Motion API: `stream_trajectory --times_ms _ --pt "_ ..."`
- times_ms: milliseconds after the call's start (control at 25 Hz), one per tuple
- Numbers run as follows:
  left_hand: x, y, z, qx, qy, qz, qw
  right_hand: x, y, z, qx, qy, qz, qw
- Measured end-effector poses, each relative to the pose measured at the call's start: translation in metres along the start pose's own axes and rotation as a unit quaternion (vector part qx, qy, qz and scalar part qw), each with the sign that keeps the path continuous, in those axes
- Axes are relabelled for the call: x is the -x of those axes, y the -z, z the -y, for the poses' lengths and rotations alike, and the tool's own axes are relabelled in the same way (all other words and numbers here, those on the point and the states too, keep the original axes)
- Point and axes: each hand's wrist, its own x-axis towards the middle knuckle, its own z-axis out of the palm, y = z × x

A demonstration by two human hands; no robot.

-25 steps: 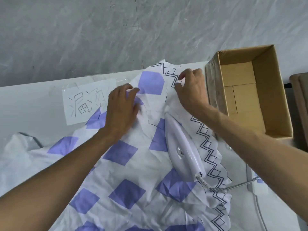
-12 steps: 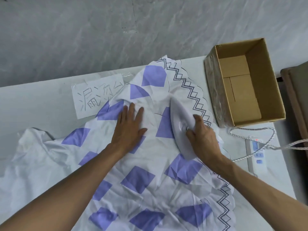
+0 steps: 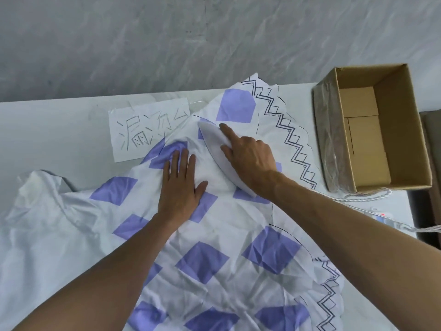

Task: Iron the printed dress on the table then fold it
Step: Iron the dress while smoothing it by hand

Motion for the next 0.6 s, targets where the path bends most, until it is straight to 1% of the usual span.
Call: stream_trajectory --times_ms 80,320,440,600 --pt "0.001 -0.001 0.0 -0.019 -0.012 0.0 1.0 -0.007 0.005 -0.01 0.02 -0.009 -0.013 1.0" --pt "0.002 0.001 0.0 -0.027 -0.018 -0.004 0.999 -0.029 0.03 -0.071 -0.011 -0.149 -0.043 0.988" --pt "0.002 0.001 -0.001 -0.028 -0.017 -0.009 0.999 -0.032 0.038 -0.09 -0.019 -0.168 -0.05 0.984" --pt "0.0 0.001 0.0 -0.034 -0.017 -0.016 0.999 -0.022 0.051 -0.095 -0.066 -0.199 -0.065 0.976"
